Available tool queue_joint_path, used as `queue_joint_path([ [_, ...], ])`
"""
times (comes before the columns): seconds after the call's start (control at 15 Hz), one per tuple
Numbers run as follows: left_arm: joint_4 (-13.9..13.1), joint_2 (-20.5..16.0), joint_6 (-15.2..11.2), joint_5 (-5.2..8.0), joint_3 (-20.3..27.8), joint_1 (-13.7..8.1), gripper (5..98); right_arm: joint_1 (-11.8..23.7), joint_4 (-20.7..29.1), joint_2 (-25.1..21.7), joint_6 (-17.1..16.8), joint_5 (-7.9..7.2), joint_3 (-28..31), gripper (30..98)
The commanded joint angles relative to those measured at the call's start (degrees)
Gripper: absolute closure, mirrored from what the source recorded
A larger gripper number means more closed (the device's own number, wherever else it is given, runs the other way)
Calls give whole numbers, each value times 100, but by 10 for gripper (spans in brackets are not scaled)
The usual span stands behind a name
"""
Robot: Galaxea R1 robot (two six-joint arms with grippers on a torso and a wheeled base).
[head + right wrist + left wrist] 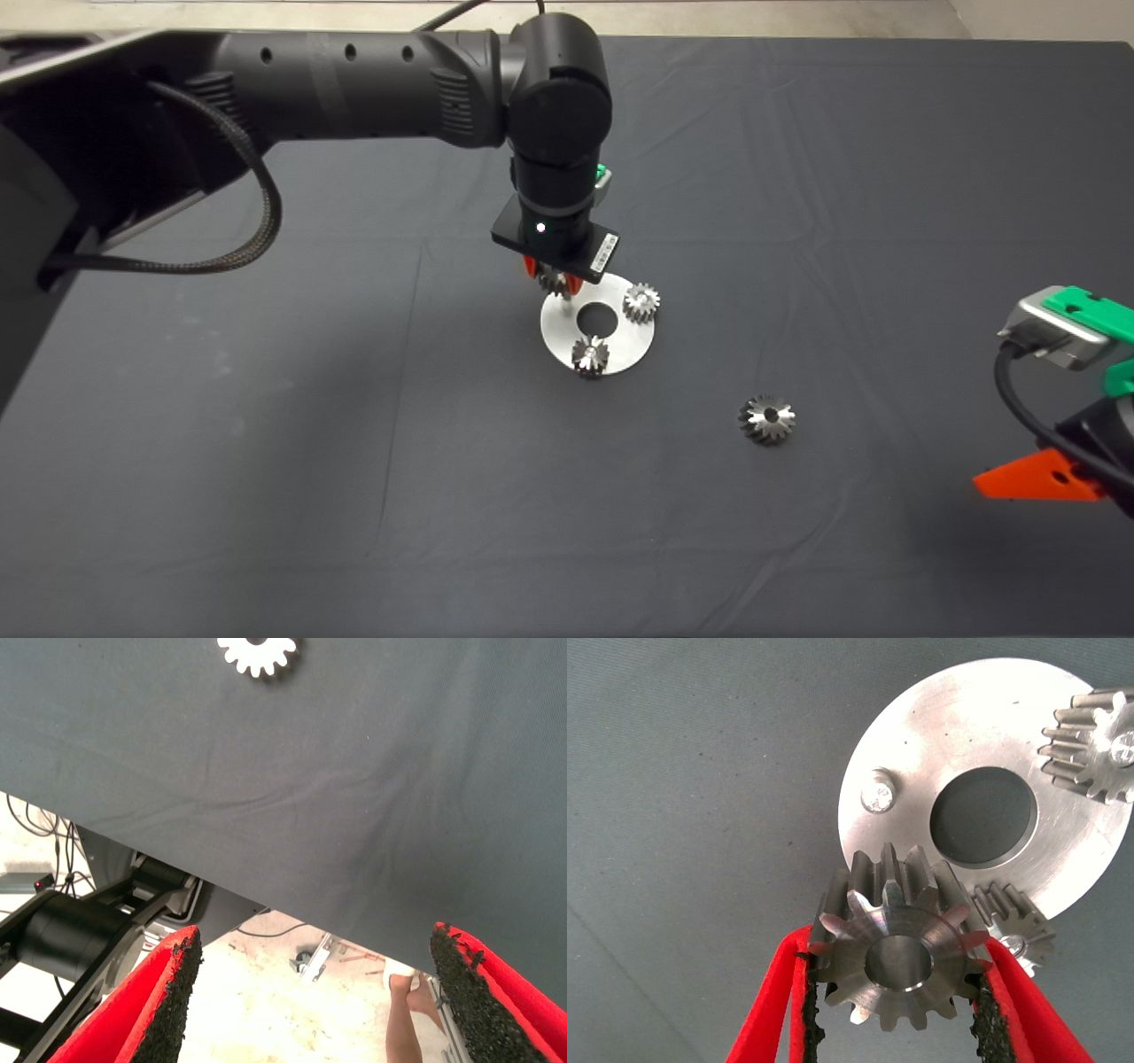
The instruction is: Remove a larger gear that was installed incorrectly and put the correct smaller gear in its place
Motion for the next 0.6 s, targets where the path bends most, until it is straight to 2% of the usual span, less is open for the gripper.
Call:
queue_joint_path([
  [0.0, -3, 43, 4, 54, -121, -105, 711, 104, 207, -4, 34, 15, 31, 602],
  [0.33, 188, 154, 49, 54, -268, 129, 715, 104, 207, 13, -25, 15, 31, 602],
  [0.53, 235, 183, 31, 39, -318, 150, 716, 104, 207, -13, -28, 15, 40, 602],
])
